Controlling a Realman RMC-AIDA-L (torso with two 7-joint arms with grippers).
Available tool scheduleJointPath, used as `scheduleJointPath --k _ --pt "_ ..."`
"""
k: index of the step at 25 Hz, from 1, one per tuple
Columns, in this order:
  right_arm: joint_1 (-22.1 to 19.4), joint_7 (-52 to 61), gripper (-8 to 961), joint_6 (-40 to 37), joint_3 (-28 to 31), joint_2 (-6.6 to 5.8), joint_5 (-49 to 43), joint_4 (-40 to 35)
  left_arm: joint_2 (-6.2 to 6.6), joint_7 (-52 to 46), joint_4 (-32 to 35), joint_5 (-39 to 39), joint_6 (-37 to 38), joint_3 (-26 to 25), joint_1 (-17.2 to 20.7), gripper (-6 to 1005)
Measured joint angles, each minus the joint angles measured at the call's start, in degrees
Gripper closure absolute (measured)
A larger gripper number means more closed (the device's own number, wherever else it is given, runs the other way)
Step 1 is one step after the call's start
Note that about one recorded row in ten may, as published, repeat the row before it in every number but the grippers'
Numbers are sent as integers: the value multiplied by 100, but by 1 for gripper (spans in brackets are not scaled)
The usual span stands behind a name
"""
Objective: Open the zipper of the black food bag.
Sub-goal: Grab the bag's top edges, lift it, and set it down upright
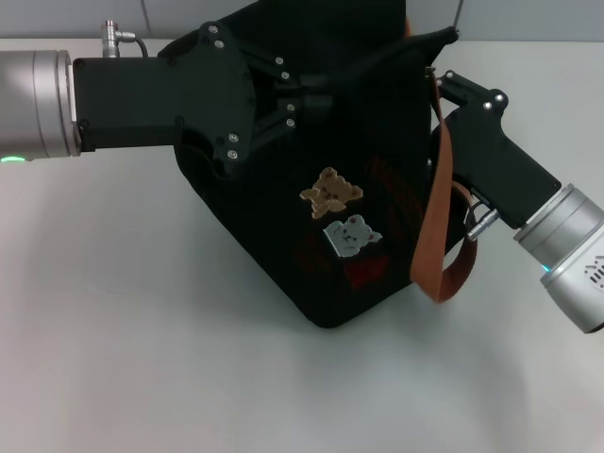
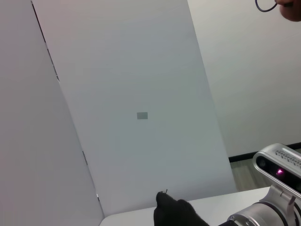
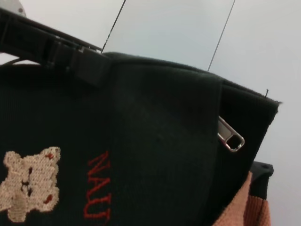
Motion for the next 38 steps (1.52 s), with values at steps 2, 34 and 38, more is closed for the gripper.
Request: scheduleJointPath --k 2,34,38 --pt "18 0 561 47 2 0 -14 0 0 0 -1 0 0 0 2 920" --pt "26 -889 665 32 150 9 -59 304 20 77 -162 -2 -12 -5 -2 920" --pt "-26 -890 664 22 149 9 -62 307 19 79 -165 -2 -47 -11 -6 920"
